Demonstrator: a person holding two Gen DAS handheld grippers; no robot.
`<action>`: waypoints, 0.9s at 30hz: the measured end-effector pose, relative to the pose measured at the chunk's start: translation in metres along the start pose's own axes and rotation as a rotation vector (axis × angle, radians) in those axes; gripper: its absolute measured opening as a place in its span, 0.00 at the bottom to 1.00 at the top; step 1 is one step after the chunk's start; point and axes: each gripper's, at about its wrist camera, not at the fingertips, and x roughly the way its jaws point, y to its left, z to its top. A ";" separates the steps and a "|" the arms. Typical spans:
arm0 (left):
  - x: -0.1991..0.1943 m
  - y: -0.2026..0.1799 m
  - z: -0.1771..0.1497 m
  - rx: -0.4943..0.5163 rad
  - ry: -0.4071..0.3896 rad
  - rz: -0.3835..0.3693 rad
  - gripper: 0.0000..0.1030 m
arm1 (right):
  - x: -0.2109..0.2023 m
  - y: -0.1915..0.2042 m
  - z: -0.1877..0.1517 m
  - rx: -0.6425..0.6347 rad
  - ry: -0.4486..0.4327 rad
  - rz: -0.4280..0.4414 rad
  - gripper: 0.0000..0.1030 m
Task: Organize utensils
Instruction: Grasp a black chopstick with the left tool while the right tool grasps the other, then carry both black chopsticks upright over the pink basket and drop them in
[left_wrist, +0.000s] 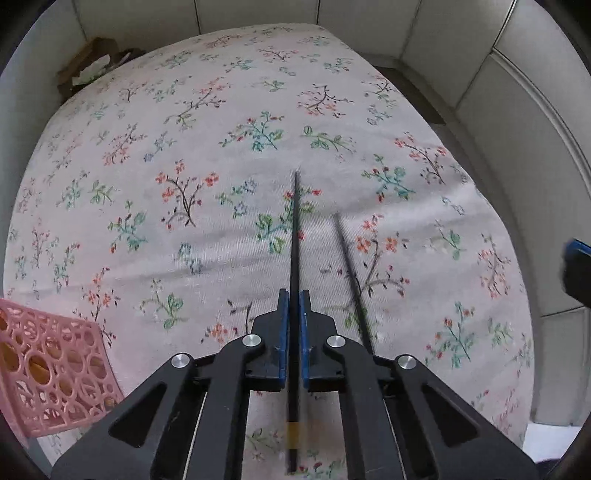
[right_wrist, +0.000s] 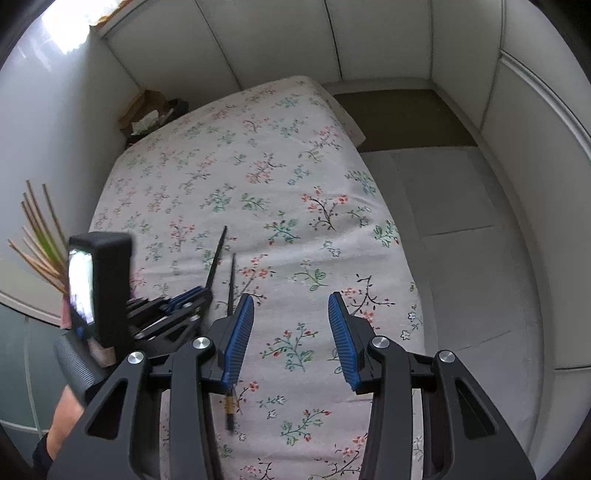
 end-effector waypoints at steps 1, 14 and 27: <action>-0.006 0.002 -0.002 -0.006 -0.015 -0.014 0.04 | 0.002 0.003 0.000 -0.013 0.007 -0.004 0.37; -0.149 0.006 -0.036 0.011 -0.346 -0.145 0.04 | 0.064 0.057 -0.014 -0.142 0.178 0.057 0.36; -0.228 0.034 -0.061 0.003 -0.561 -0.142 0.04 | 0.103 0.101 -0.020 -0.224 0.175 -0.113 0.07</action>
